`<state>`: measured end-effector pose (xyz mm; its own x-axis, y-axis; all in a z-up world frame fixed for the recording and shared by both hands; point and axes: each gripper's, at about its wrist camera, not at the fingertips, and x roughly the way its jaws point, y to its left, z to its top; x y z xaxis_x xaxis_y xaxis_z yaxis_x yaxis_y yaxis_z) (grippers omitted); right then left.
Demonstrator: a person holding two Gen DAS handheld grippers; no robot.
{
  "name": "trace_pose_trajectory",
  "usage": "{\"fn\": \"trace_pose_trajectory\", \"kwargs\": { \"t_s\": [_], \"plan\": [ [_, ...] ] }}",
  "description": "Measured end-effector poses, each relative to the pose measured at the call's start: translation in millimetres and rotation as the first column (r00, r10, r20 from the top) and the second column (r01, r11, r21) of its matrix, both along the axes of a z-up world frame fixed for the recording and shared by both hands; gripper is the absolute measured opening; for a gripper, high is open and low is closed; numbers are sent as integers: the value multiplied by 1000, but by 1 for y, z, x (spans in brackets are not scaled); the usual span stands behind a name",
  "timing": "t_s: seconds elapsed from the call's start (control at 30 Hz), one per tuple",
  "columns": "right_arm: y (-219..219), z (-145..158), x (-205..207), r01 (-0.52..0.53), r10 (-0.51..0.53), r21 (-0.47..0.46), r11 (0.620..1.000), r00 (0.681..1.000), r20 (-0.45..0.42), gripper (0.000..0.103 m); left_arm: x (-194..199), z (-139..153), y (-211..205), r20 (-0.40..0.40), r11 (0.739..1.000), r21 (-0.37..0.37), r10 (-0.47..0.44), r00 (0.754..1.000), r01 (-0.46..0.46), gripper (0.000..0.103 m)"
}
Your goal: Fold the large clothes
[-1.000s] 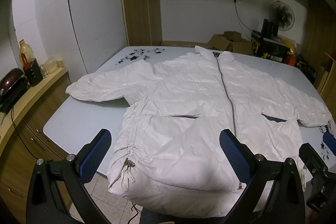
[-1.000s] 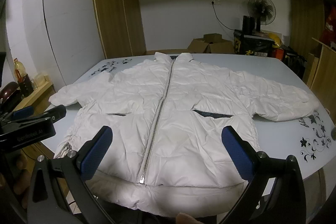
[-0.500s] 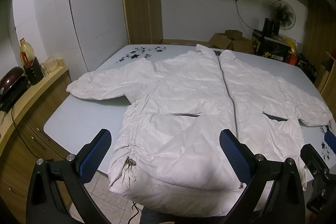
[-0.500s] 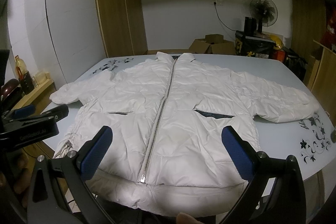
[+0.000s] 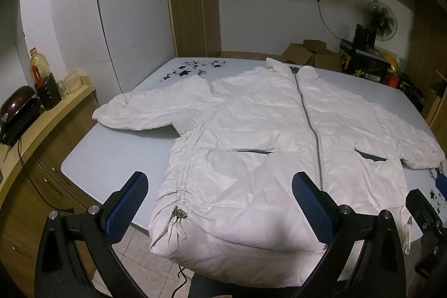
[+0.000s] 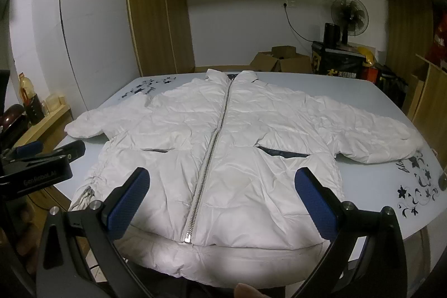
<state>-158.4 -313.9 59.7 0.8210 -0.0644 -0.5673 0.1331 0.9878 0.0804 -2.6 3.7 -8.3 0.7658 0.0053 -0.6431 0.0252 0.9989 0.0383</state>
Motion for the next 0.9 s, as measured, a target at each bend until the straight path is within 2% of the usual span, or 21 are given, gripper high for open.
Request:
{"fn": "trace_pose_trajectory", "kwargs": {
  "t_s": [0.9],
  "plan": [
    [-1, -1, 1, 6, -6, -5, 1000, 1000, -2, 103, 4, -4, 0, -19, 1000, 5, 3, 1000, -3, 103]
  ]
}}
